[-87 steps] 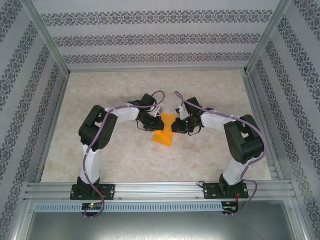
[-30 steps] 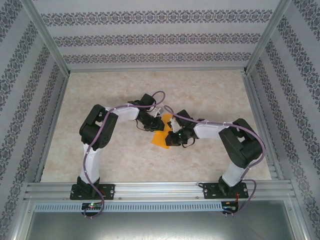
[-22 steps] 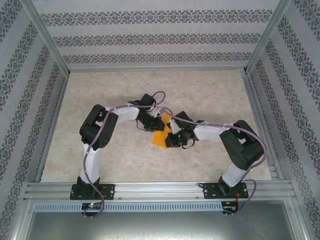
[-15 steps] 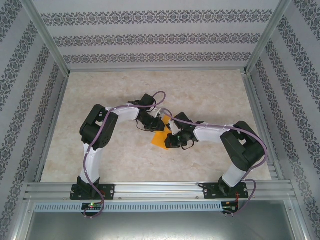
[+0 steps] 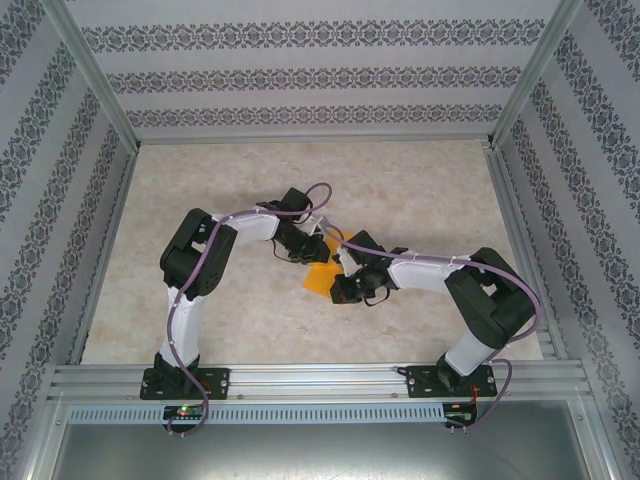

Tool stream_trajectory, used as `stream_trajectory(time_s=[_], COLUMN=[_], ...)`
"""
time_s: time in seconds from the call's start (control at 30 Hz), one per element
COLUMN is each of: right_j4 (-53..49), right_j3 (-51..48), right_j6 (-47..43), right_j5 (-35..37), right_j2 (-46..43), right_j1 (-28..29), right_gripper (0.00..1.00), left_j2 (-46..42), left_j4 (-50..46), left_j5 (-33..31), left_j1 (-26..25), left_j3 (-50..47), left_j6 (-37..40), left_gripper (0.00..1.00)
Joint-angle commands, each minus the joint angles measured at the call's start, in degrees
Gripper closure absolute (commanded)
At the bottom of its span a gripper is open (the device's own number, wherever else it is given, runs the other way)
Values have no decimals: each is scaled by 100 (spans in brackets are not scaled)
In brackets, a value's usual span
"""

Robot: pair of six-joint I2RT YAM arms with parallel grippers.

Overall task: Fold a paper plane with a square sheet of paper (pick it up from the middle)
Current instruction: Fold the triangle a second time at the center of the table.

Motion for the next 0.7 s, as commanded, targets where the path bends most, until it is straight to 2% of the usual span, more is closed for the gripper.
stream_trajectory(time_s=[0.0, 0.27, 0.43, 0.67], right_j4=[-596, 299, 531, 523], right_j3=[-288, -180, 38, 421], right_j6=[137, 726, 857, 677], right_j5=[-53, -412, -311, -380], right_j2=[-43, -564, -388, 347], right_j1=[189, -188, -384, -390], right_gripper=[96, 96, 96, 96], left_j2=[564, 548, 530, 500], left_j4=[-598, -600, -587, -532], left_j5=[-723, -683, -650, -600], left_j1=[1, 1, -1, 1], left_j3=[-245, -248, -254, -289], left_j6=[180, 191, 189, 156], left_gripper=[82, 82, 82, 82])
